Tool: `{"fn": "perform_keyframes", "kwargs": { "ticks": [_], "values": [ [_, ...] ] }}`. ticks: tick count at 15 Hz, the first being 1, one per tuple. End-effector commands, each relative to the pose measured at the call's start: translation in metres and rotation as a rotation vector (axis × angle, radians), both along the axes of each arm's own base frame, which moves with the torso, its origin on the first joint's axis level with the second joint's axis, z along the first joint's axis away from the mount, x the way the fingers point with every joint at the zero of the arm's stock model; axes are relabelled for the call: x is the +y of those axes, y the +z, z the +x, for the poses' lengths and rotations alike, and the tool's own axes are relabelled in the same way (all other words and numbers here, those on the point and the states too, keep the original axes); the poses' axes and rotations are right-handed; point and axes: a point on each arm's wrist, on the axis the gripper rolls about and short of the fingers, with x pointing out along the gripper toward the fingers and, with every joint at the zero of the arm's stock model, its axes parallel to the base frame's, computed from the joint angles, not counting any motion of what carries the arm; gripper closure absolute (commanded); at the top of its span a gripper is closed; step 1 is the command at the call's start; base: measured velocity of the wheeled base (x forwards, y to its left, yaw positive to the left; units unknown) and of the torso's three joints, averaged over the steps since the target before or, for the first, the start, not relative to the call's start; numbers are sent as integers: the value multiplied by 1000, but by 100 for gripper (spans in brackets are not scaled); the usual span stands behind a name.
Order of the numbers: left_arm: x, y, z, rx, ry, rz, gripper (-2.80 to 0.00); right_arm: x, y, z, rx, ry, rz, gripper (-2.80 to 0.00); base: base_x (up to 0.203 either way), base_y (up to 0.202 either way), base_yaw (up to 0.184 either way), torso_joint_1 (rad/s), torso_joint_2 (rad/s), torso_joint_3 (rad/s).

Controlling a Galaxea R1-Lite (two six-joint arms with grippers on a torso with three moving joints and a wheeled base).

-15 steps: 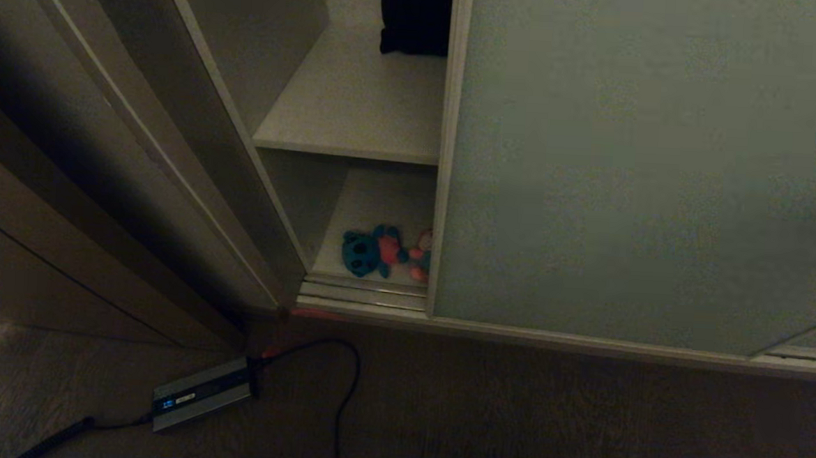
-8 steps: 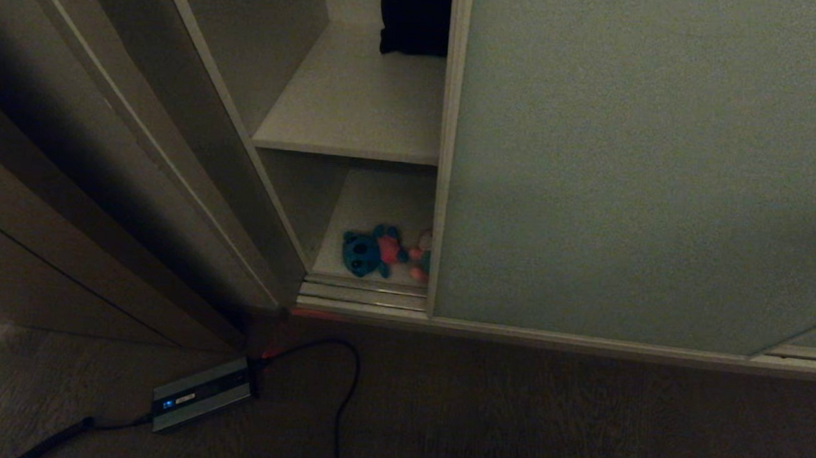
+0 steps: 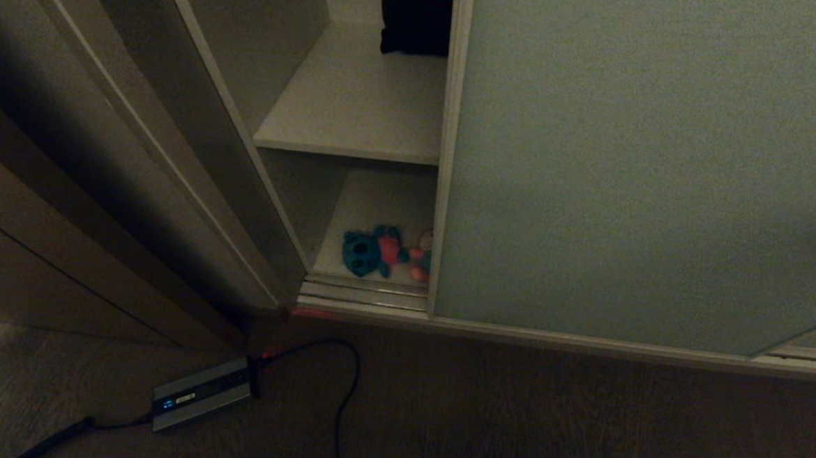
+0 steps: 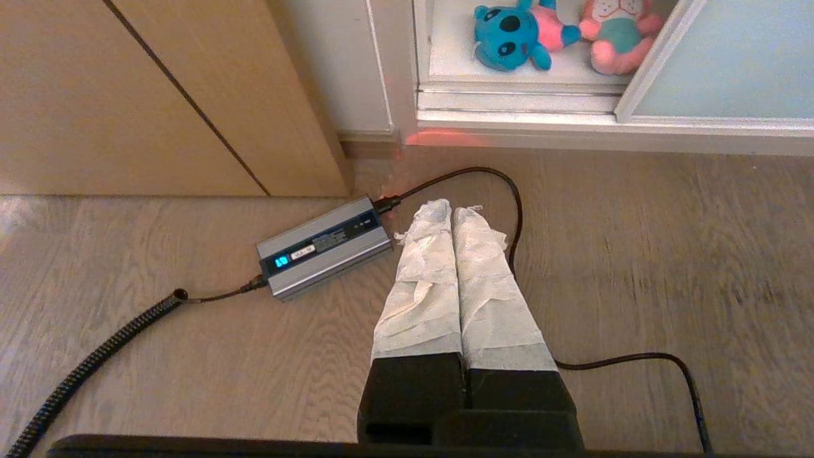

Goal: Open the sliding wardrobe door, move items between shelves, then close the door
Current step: Close the door

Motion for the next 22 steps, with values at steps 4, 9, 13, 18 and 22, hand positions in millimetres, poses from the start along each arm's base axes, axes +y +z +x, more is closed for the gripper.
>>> {"fn": "perform_keyframes", "kwargs": {
  "ticks": [4,9,13,18,22],
  "values": [
    [0,0,0,0,0,0,0,-3,-13,19,-15,35,-23,0,0,0,0,0,0,0],
    [0,0,0,0,0,0,0,1,-14,29,-28,58,-16,0,0,0,0,0,0,0],
    [0,0,0,0,0,0,0,16,2,34,-75,92,26,0,0,0,0,0,0,0],
    [0,0,0,0,0,0,0,43,26,32,-107,126,35,0,0,0,0,0,0,0],
    [0,0,0,0,0,0,0,71,33,21,-95,145,63,0,0,0,0,0,0,0]
  ]
}}
